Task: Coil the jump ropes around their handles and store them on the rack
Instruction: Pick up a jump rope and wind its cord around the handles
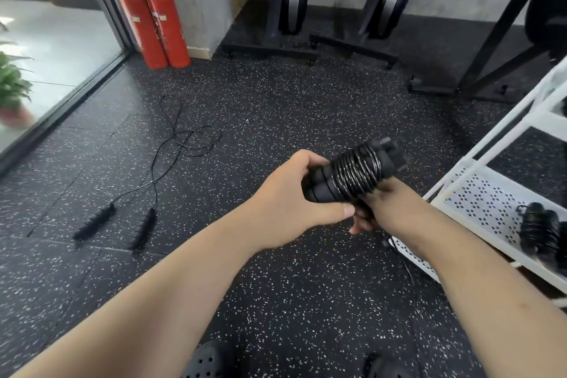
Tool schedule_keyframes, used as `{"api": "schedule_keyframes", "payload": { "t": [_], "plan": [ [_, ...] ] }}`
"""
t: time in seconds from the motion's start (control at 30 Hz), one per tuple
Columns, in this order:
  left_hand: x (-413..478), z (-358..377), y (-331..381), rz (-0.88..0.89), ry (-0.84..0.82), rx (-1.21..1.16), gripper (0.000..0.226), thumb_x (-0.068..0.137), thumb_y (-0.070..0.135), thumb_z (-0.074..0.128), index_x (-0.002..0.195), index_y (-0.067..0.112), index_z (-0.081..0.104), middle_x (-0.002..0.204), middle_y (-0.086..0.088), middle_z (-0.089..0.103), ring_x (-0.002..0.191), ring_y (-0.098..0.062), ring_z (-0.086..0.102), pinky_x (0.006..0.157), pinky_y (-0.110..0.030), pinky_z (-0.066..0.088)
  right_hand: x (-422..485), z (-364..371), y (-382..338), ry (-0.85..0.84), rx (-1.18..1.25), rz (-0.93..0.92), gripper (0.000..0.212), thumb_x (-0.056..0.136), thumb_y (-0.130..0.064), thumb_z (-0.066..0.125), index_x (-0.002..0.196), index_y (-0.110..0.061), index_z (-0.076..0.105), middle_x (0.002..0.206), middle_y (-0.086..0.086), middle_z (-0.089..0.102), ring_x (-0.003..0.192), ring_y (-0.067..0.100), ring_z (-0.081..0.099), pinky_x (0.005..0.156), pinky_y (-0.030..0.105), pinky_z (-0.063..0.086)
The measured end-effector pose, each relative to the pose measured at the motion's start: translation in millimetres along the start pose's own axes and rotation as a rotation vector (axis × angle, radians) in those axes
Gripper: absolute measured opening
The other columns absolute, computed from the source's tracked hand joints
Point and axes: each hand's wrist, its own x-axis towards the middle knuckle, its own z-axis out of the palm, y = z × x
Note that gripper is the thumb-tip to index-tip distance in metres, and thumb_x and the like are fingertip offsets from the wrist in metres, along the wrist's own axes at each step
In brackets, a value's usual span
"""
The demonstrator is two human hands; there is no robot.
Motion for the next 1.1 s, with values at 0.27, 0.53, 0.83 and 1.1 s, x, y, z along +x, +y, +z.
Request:
{"api": "schedule_keyframes", "payload": {
  "t": [0.27, 0.53, 0.83, 1.1],
  "plan": [
    [8, -13, -13, -0.133, 0.123, 0.014, 0.051, 0.091, 0.036, 0.083, 0.128, 0.034, 0.048, 0.118, 0.009, 0.071, 0.106, -0.01, 0.069, 0.092, -0.037, 0.058, 5, 12, 2, -0.023, -0.373, -0.129, 0.046, 0.114, -0.04, 0.042, 0.081, -0.025, 0.07, 0.054, -0.008, 0.056, 0.048, 0.009, 0.051, 0.051, 0.041, 0.053],
    [14, -19, -30, -0.111, 0.315, 0.333, 0.058, 0.086, 0.037, 0.088, 0.128, 0.033, 0.049, 0.113, 0.015, 0.059, 0.097, -0.006, 0.059, 0.074, -0.026, 0.044, -15, 17, -13, -0.045, -0.737, -0.23, 0.022, 0.111, -0.044, 0.047, 0.102, -0.033, 0.063, 0.076, -0.002, 0.07, 0.06, 0.016, 0.065, 0.062, 0.044, 0.053],
    [14, -9, -38, -0.029, 0.109, 0.639, 0.063, 0.078, 0.031, 0.093, 0.128, 0.031, 0.055, 0.116, 0.011, 0.056, 0.102, -0.017, 0.058, 0.094, -0.041, 0.053, -24, 7, -22, 0.112, -0.897, -0.382, 0.017, 0.104, -0.048, 0.06, 0.112, -0.041, 0.073, 0.084, -0.015, 0.069, 0.076, 0.008, 0.064, 0.074, 0.039, 0.058],
    [11, 4, -26, 0.184, -0.119, 0.664, 0.058, 0.076, 0.023, 0.092, 0.113, 0.045, 0.054, 0.106, 0.023, 0.057, 0.098, -0.003, 0.057, 0.087, -0.026, 0.048, -7, -12, -16, 0.282, -0.587, -0.364, 0.008, 0.085, -0.04, 0.088, 0.082, -0.038, 0.08, 0.069, -0.029, 0.069, 0.068, -0.01, 0.064, 0.067, 0.018, 0.046]
  ]
}}
